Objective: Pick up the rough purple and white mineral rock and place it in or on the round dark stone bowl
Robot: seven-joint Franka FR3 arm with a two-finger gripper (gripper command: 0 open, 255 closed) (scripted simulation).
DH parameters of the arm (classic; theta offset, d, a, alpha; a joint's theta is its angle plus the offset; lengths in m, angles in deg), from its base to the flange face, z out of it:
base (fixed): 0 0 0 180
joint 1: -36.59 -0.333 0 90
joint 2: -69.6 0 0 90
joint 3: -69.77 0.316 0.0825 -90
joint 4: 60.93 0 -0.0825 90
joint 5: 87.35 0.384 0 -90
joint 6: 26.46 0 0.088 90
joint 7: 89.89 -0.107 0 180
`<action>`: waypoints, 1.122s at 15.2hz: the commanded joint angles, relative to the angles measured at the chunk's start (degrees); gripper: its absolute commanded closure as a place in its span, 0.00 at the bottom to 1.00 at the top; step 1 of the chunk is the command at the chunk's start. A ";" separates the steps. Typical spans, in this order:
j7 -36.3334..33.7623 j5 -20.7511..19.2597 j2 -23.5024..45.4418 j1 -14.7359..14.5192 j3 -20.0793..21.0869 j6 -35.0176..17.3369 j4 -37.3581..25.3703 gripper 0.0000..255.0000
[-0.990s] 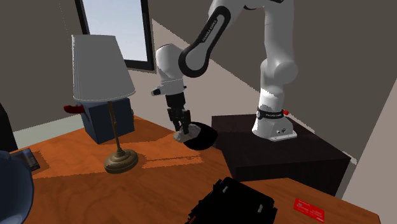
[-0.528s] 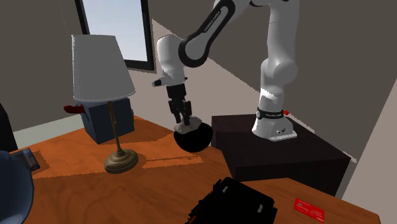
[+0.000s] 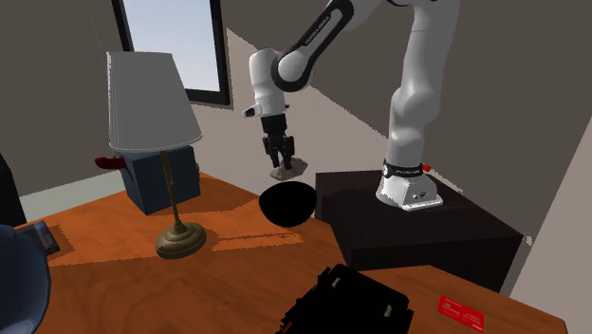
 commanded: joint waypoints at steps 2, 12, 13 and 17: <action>3.11 -0.39 -1.18 1.45 -1.71 -0.33 1.90 1.00; 3.32 -0.91 6.17 1.39 -1.43 -9.18 3.46 1.00; 3.32 -1.00 6.98 1.38 -1.42 -10.06 3.53 1.00; 3.30 -1.46 10.65 1.30 -1.47 -13.87 3.71 1.00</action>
